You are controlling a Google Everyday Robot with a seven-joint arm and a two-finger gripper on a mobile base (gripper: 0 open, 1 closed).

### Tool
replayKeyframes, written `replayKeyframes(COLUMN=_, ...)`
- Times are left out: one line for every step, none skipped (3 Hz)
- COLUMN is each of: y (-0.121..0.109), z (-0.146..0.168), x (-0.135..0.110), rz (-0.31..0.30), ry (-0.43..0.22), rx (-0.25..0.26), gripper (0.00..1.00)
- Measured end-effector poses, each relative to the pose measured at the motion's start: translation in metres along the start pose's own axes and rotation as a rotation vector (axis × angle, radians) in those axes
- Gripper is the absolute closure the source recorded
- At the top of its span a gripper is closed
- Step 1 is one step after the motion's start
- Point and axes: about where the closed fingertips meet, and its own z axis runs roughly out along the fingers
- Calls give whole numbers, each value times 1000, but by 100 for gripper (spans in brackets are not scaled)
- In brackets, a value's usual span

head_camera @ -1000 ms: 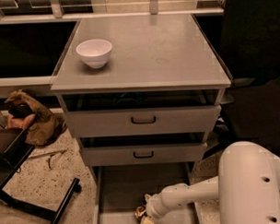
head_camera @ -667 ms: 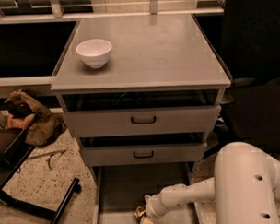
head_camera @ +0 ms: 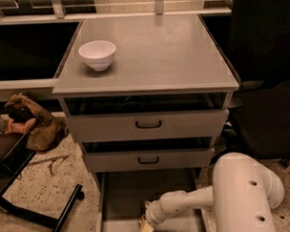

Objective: Pick orange can from bottom drawer and place on counter

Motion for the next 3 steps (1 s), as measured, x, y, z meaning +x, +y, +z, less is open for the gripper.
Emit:
replayKeyframes(y=-8, z=16, x=-2, rz=-17, ry=-6, rx=-7, gripper=0)
replayKeyframes(y=-14, z=25, x=0, rz=-25, ry=6, rx=-10, gripper=0)
replayKeyframes(y=-25, z=20, x=4, rz=-28, ry=28, rx=14, gripper=0)
